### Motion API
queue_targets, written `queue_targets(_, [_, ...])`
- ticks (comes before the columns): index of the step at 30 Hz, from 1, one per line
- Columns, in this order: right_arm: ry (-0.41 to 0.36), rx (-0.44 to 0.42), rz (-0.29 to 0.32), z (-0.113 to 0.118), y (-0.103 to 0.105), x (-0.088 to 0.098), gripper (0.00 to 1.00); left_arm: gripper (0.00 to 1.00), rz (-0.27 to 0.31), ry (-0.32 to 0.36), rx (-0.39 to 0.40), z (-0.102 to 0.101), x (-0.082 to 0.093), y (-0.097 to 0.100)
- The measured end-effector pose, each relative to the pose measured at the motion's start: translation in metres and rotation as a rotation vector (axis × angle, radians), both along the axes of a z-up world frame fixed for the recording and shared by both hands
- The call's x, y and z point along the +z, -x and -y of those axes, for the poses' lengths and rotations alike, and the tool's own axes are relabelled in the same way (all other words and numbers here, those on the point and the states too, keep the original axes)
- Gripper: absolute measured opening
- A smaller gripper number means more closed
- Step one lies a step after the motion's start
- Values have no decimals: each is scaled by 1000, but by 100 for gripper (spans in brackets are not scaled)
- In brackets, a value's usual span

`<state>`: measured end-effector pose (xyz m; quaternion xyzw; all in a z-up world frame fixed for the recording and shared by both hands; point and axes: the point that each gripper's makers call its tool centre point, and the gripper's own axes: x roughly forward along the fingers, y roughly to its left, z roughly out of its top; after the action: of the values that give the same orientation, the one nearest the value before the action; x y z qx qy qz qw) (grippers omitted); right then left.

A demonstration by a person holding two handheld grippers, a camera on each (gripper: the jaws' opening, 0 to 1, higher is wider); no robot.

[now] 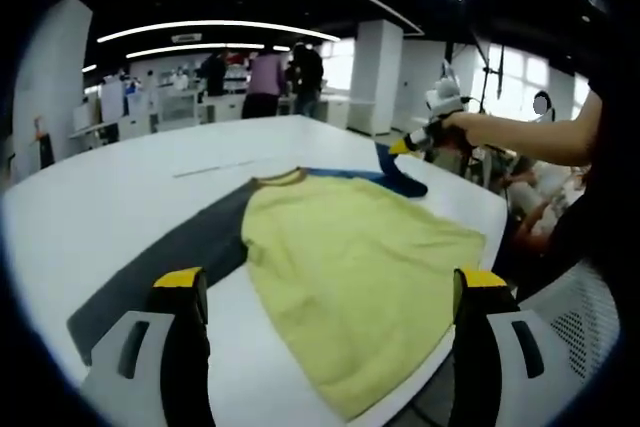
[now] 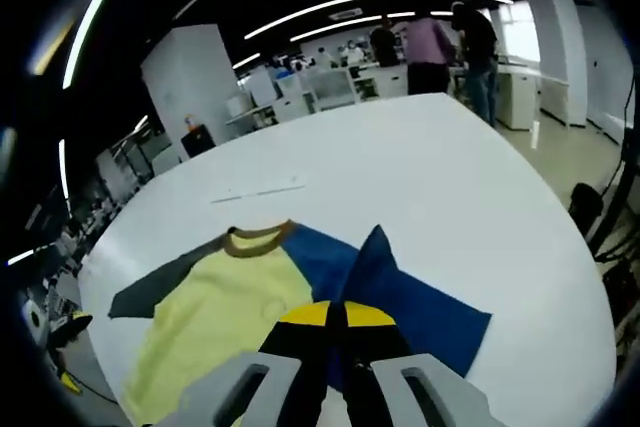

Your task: Fold the garment on the visible template until the final outline fits inside the template.

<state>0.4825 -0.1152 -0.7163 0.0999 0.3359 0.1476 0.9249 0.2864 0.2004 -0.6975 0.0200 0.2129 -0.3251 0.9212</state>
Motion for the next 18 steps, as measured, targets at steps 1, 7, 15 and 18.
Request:
queue_targets(1, [-3,5,0,-3,-1,0,0,99,-1,-1,-1,1,0,0])
queue_targets(7, [-9,39,-4,-21,-7,1,0,99,2,-3,-6,4,1,1])
queue_targets(15, [-23,74,-6,-48,-15,3,0,99,-10,-2,-14,8,-1,4])
queue_targets(18, [-25,92,-7,-58,-17,3,0,99,-11,-5,-17,10,0,4])
